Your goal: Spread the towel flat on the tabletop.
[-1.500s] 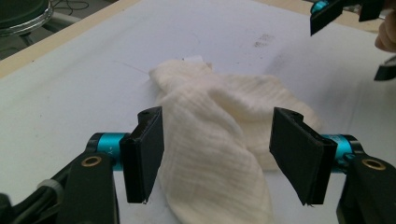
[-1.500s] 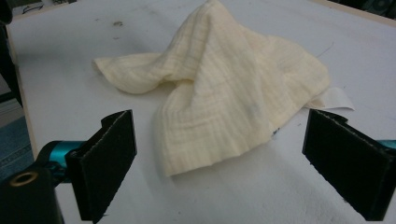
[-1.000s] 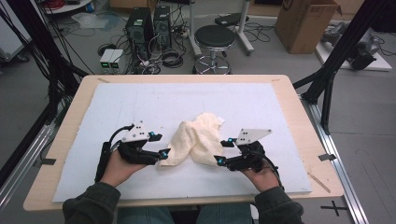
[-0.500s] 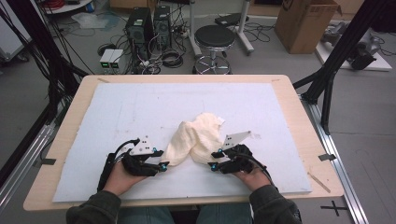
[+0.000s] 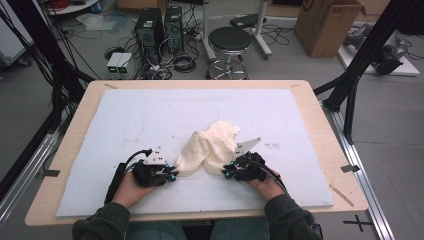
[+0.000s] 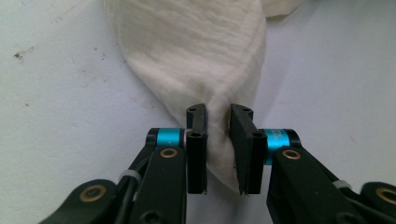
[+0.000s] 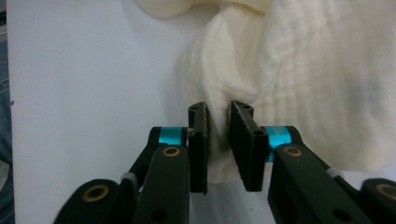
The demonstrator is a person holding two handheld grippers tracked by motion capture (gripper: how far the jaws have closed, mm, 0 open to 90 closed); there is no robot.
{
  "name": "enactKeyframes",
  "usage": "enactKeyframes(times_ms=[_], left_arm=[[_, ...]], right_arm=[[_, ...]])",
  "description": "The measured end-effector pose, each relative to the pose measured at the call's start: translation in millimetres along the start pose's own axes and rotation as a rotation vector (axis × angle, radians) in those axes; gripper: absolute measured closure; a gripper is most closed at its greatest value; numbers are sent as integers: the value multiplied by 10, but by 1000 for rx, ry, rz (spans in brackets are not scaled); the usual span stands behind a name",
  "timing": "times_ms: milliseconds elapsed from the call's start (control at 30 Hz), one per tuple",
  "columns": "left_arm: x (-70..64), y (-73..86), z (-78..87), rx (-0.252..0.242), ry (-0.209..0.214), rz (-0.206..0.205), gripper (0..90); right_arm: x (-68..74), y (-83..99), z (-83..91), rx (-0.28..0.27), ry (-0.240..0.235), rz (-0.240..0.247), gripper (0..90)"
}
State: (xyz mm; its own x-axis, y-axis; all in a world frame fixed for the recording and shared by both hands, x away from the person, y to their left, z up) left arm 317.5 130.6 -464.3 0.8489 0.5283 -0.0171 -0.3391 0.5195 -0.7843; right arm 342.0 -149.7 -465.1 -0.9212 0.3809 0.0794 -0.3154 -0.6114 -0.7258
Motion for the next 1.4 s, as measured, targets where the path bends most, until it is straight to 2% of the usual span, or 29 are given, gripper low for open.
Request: enactKeyframes(times_ms=[100, 200, 300, 533, 600, 667, 767, 1067, 1167, 1267, 1400], left_arm=[[10, -1, 7, -2, -4, -2, 816], [19, -10, 27, -13, -7, 2, 823], [25, -28, 72, -40, -15, 7, 828], [58, -85, 235, -84, -33, 4, 828], [60, -104, 278, -96, -36, 1, 828], [57, -120, 317, -99, -41, -7, 828], [38, -162, 389, -112, -44, -24, 827], [-166, -255, 528, -130, -32, -85, 828], [-258, -227, 503, -117, -14, -104, 826], [-364, -178, 453, -97, 27, -121, 820], [-440, -101, 373, -70, 53, -127, 819]], right_arm=[[-18, -5, -4, -6, -11, -16, 826], [-29, -4, 7, -4, -13, -11, 833], [-43, -9, 57, -22, -14, -23, 836], [-47, -73, 277, -68, -15, -12, 836], [-49, -97, 397, -84, -8, 2, 836], [-43, -100, 435, -89, -1, 1, 836], [-9, -96, 592, -102, -2, 14, 835], [166, -35, 855, -118, 11, 56, 834], [265, 51, 938, -120, 2, 62, 832], [309, 113, 956, -118, 0, 63, 831], [350, 245, 925, -87, -12, 66, 830]])
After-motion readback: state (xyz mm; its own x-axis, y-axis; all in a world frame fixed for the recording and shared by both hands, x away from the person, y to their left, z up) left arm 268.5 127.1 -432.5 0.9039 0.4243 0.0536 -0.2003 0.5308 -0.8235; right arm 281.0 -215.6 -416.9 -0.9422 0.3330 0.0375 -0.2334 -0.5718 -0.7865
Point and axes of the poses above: each handheld gripper's, and its own axes: z roughly backward along the jaws, y roughly out of its underside, x roughly to its left, the point moved 4 cm from there along -z, roughly forward along the jaws, and after that the axes turned 4 degrees about -x, right-handed, at the moved point
